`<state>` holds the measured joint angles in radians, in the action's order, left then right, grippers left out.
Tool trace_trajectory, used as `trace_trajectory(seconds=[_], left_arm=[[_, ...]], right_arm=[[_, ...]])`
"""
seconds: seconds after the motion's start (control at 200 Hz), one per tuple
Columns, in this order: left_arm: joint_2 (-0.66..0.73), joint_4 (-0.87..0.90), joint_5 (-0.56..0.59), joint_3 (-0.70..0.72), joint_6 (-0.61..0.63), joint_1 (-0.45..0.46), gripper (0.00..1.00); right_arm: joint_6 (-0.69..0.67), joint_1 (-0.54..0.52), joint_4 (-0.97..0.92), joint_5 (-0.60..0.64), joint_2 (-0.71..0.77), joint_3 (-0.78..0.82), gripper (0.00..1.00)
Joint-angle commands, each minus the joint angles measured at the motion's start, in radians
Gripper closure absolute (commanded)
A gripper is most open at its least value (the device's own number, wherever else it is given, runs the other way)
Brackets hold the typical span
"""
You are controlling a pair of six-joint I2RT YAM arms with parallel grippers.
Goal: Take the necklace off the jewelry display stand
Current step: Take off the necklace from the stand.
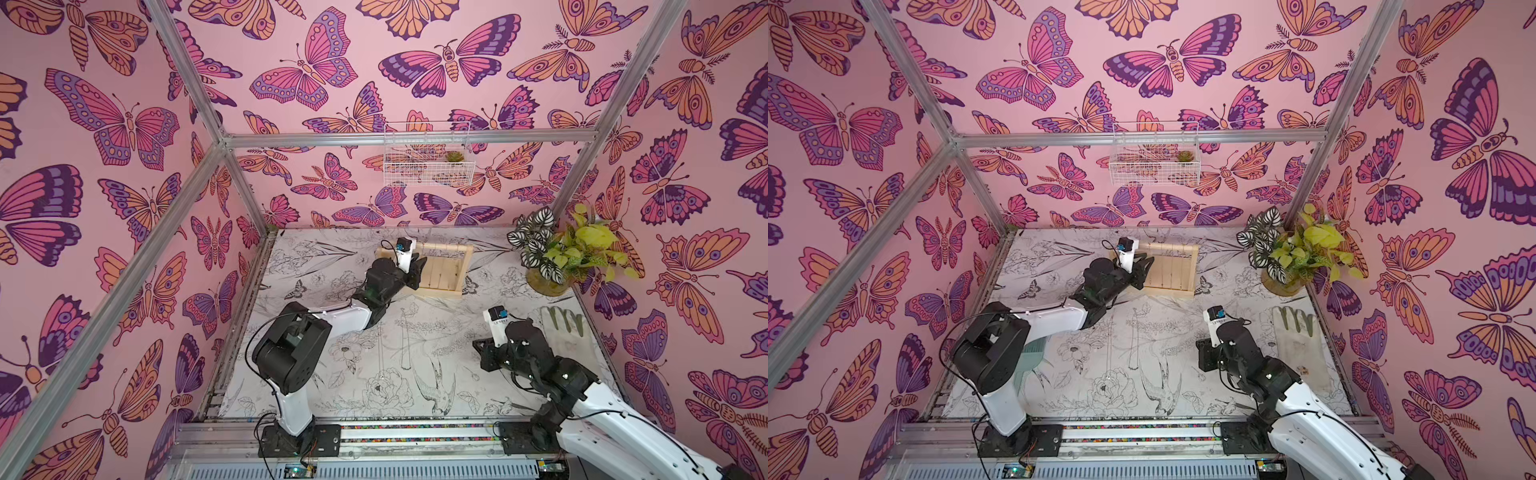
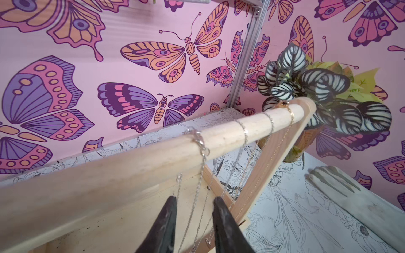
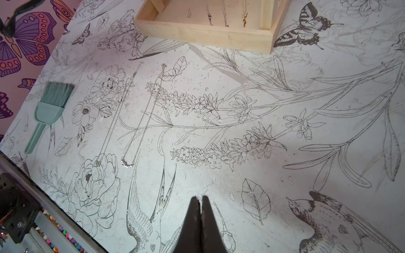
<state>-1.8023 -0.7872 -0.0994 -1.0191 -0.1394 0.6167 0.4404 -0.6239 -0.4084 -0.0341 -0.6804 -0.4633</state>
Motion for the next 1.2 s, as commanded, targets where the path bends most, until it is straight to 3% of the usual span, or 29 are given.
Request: trace_trajectory(seconds=[0.0, 0.425, 0.851, 1.196], left_arm=[[-0.021, -0.004, 0.062, -0.026, 0.008, 0.009, 0.68], [-0.064, 0.011, 0.084, -0.086, 0.018, 0.021, 0.71], [-0.059, 0.032, 0.15, -0.097, 0.041, 0.036, 1.0], [-0.005, 0.047, 0.188, -0.049, 0.067, 0.022, 1.0]], right_arm=[[-0.01, 0.004, -0.006, 0.013, 0.005, 0.008, 1.0], [-0.016, 0.004, -0.012, 0.016, 0.003, 0.0, 1.0], [-0.016, 0.004, -0.012, 0.016, 0.002, 0.0, 1.0], [-0.012, 0.003, -0.005, 0.01, -0.002, 0.002, 1.0]])
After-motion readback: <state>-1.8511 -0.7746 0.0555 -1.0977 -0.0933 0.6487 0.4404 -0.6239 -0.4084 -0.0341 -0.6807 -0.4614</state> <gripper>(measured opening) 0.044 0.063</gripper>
